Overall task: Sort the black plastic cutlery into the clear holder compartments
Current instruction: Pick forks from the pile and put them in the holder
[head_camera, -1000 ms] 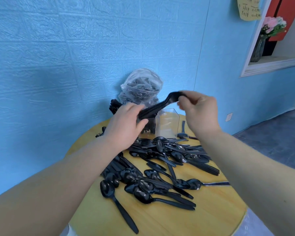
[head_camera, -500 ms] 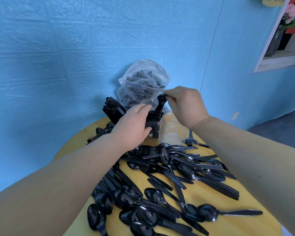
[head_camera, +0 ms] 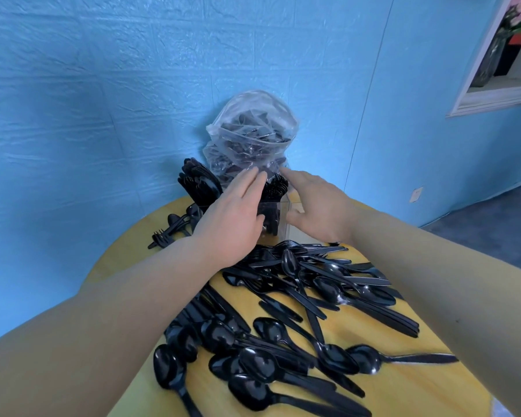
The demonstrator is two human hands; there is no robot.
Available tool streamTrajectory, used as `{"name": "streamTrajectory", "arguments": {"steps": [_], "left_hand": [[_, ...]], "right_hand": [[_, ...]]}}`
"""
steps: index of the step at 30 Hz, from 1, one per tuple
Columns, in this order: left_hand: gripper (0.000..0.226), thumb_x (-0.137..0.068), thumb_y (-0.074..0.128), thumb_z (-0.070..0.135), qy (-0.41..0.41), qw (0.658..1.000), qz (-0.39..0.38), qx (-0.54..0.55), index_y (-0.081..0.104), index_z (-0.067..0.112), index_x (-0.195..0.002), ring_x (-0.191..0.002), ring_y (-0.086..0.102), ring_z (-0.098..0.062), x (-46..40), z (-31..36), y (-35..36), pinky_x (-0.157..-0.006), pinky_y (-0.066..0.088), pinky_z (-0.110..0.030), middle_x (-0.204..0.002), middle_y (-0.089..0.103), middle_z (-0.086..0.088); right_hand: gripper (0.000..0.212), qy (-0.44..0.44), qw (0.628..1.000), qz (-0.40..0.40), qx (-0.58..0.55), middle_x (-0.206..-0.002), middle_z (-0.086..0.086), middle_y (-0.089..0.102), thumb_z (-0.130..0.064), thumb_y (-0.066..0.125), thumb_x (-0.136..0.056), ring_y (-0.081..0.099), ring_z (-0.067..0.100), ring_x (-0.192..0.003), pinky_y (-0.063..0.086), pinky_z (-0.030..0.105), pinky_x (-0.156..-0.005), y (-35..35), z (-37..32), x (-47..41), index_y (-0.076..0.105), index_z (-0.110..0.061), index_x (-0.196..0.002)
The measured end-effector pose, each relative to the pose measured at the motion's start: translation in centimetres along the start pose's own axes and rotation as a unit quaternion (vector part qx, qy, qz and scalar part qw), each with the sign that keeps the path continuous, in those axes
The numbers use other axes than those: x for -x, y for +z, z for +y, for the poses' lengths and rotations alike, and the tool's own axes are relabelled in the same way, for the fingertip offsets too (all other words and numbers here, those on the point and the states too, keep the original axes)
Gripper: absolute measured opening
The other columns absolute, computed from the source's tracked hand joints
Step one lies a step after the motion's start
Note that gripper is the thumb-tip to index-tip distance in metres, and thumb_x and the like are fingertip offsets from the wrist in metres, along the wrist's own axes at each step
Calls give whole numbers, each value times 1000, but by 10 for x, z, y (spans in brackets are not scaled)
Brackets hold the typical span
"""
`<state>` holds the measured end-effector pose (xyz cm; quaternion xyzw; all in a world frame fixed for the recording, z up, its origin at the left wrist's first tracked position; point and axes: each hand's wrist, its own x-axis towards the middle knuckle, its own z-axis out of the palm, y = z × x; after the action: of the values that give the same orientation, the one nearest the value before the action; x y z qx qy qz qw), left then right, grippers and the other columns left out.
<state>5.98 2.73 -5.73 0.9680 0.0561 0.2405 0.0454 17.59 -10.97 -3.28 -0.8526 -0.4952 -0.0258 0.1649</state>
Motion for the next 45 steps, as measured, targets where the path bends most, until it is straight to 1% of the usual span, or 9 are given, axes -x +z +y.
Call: {"name": "streamTrajectory", "arguments": {"steps": [4,7,10,14,19,22,27,34,45], "left_hand": [[64,-98,48,21,-8,1000,-2,8,14,13,-152,-146,6,-12,21,3,-14,-113,3,-19,-159,10,0],[58,-98,46,18,-27,999,0,23,22,16,-150,-145,13,-10,46,1,-29,-116,11,-22,-158,15,4],[51,-98,45,16,-66,997,4,30,32,18,-147,-141,24,-9,80,-7,-40,-109,18,-19,-154,26,8],[40,-96,48,15,-130,991,20,28,49,18,-136,-133,36,-16,129,-22,-39,-110,23,-29,-142,45,4],[38,-94,50,24,-257,966,25,-1,53,20,-132,-132,30,-23,173,-40,-30,-110,24,-40,-141,46,-1],[44,-96,42,36,-310,950,-27,-21,43,26,-139,-140,19,-21,182,-44,-24,-112,20,-46,-149,35,2],[47,-102,24,38,-220,968,-116,22,28,29,-147,-143,19,-15,181,-41,-17,-116,16,-46,-155,24,6],[46,-102,29,28,-132,980,-140,59,29,26,-148,-142,21,-9,181,-39,-23,-115,17,-28,-154,28,7],[55,-96,32,49,-140,979,-149,-18,20,36,-149,-146,5,-16,181,-42,-18,-119,12,-38,-154,26,9]], "right_hand": [[72,7,999,44,-15,-151,2,32,-18,52,-88,35,20,-133,30,27,-101,-8,-10,19,17,-24,-151],[67,9,996,78,-38,-147,0,37,-13,50,-87,40,19,-130,35,30,-100,-8,-23,42,25,-27,-148],[61,-3,994,90,-59,-140,0,47,-6,46,-89,50,20,-119,41,31,-98,1,-39,65,34,-26,-145],[48,-6,995,70,-69,-130,0,58,-2,44,-92,52,16,-118,38,21,-97,25,-66,86,50,-21,-135],[38,-40,998,32,-29,-120,0,62,-7,44,-92,48,20,-112,42,33,-95,60,-98,92,61,-20,-123],[34,12,998,43,37,-114,2,64,-9,43,-93,45,23,-111,44,33,-90,65,-95,89,65,-21,-116],[31,85,988,6,131,-115,4,58,-17,45,-91,38,28,-111,42,35,-92,60,-71,97,69,-26,-108],[35,88,985,-24,150,-120,4,48,-17,43,-93,34,29,-112,40,42,-96,71,-65,98,64,-23,-120],[24,77,987,-3,142,-111,2,52,-30,48,-94,38,27,-108,41,39,-95,77,-70,83,69,-23,-104]]}}
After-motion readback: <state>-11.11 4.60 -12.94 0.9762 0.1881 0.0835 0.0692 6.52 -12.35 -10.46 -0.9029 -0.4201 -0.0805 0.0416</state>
